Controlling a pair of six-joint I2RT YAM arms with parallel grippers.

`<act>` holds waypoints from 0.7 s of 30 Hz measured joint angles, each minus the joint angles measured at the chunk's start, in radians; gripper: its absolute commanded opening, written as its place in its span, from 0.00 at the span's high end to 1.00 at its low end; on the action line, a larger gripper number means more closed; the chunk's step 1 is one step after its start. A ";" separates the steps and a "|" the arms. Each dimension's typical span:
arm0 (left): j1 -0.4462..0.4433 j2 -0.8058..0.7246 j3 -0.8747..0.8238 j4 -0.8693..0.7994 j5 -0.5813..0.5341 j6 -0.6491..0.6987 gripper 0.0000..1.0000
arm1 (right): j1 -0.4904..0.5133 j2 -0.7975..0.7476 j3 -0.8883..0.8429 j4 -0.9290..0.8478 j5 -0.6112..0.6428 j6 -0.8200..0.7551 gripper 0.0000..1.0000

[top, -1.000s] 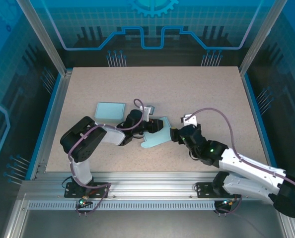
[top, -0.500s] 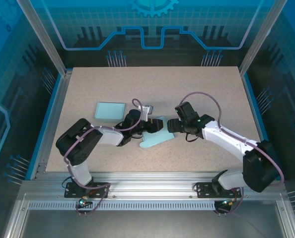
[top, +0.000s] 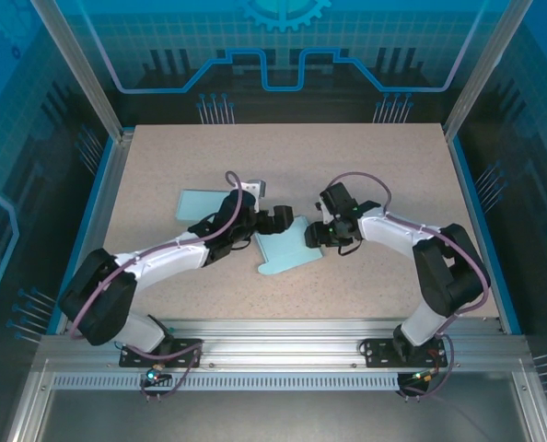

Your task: Fold the paper box

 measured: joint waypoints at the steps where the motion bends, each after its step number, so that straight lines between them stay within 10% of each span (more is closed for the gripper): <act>1: 0.002 -0.009 0.000 -0.036 -0.031 0.000 0.01 | 0.000 0.006 0.005 0.002 -0.006 -0.004 0.40; 21: 0.034 0.072 -0.085 -0.176 -0.098 0.001 0.46 | -0.029 0.045 0.044 0.019 -0.133 -0.018 0.33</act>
